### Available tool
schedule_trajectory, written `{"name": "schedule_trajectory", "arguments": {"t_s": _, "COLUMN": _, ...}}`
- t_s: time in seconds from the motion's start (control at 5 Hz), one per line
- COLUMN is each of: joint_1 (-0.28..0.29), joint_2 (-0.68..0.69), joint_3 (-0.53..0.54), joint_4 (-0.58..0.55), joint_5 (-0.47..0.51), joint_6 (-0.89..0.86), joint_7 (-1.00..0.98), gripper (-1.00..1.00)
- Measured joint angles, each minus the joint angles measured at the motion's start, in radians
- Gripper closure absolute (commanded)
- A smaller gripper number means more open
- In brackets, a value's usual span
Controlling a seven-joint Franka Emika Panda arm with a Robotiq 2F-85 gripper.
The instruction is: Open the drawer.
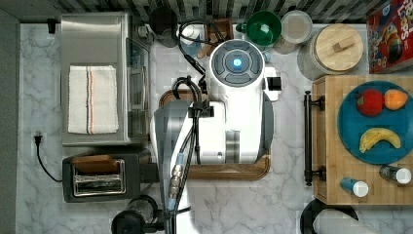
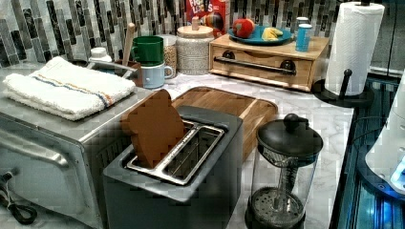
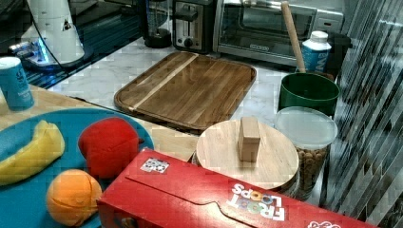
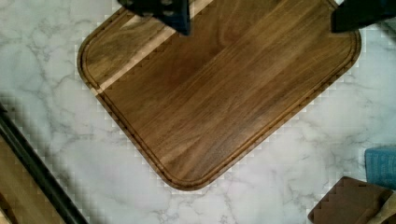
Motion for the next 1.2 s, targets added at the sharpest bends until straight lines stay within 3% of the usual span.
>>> {"name": "schedule_trajectory", "arguments": {"t_s": 0.4, "joint_1": 0.001, "joint_2": -0.009, "joint_3": -0.024, "joint_4": -0.083, "joint_5": -0.001, "joint_6": 0.124, "joint_7": -0.040, "gripper": -1.00}}
{"name": "schedule_trajectory", "arguments": {"t_s": 0.8, "joint_1": -0.018, "joint_2": -0.097, "joint_3": -0.054, "joint_4": -0.252, "joint_5": -0.006, "joint_6": 0.125, "joint_7": -0.447, "gripper": -1.00}}
{"name": "schedule_trajectory", "arguments": {"t_s": 1.2, "joint_1": -0.063, "joint_2": -0.139, "joint_3": -0.139, "joint_4": -0.357, "joint_5": -0.008, "joint_6": 0.232, "joint_7": -0.656, "gripper": -1.00}}
